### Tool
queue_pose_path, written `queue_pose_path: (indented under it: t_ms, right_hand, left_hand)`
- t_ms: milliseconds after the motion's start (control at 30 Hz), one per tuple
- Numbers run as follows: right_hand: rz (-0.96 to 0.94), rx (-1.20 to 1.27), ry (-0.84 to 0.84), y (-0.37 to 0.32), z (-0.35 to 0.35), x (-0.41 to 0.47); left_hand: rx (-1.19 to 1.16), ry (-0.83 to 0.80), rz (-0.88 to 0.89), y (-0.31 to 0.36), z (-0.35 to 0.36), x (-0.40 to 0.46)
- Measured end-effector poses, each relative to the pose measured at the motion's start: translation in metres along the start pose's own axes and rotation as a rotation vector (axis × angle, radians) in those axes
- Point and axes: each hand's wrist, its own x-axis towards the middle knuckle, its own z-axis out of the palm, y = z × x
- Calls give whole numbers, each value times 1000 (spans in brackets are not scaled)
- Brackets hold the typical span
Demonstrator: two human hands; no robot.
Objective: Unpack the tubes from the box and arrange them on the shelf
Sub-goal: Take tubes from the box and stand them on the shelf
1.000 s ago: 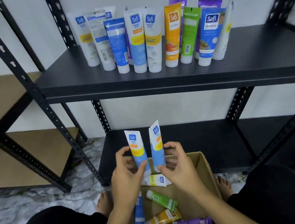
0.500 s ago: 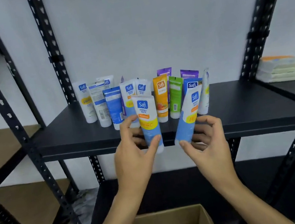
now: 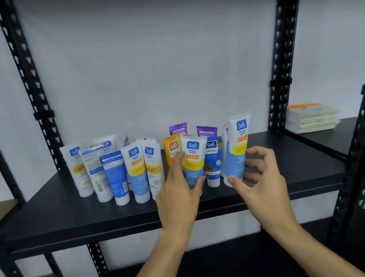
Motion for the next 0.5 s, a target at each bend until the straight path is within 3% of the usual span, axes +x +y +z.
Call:
queue_pose_path:
  t_ms: [500]
  right_hand:
    - [37, -121, 38, 31, 3, 29]
  left_hand:
    - [-45, 63, 69, -22, 31, -3]
